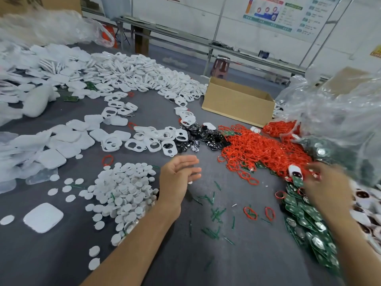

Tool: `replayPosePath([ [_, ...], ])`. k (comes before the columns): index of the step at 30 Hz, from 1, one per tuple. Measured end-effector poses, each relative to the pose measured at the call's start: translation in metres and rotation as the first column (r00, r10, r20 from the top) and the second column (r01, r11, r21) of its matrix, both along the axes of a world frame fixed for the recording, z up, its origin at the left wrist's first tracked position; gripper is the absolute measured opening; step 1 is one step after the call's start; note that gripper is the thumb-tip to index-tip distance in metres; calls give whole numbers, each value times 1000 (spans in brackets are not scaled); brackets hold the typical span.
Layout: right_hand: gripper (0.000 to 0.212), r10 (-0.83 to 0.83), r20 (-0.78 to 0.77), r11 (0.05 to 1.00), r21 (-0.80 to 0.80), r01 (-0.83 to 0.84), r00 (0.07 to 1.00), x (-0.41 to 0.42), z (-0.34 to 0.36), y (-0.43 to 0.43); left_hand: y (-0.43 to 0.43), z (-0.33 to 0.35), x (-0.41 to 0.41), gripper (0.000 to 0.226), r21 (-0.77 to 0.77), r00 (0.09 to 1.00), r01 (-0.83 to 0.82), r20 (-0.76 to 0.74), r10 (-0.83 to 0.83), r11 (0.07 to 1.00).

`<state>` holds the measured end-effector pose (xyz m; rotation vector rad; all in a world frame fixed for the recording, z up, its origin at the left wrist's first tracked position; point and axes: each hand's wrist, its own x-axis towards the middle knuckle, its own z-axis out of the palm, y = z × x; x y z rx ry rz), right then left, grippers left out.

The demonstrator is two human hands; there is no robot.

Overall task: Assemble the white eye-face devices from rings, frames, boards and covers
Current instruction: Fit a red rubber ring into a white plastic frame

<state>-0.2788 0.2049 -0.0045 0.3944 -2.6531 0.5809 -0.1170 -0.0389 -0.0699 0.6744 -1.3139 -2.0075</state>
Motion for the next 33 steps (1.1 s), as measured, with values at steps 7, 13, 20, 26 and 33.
replayPosePath([
  [7,9,587,266,808,-134,-574,764,60,1,-199,20,-3,-1,36,-453,976,124,215,-27,883],
  [13,37,444,432,865,24,-502,785,73,-18,-277,15,-1,3,25,-407,947,-189,165,276,894],
  [20,28,508,396,861,-255,-440,765,65,-21,-260,12,0,-1,24,-134,954,-283,65,293,950],
  [26,15,752,421,651,-598,-468,507,76,-14,-199,11,4,0,37,-89,988,-148,24,151,985],
  [33,25,781,333,618,-533,-578,528,85,-13,-177,2,6,3,20,-26,947,-318,-46,317,948],
])
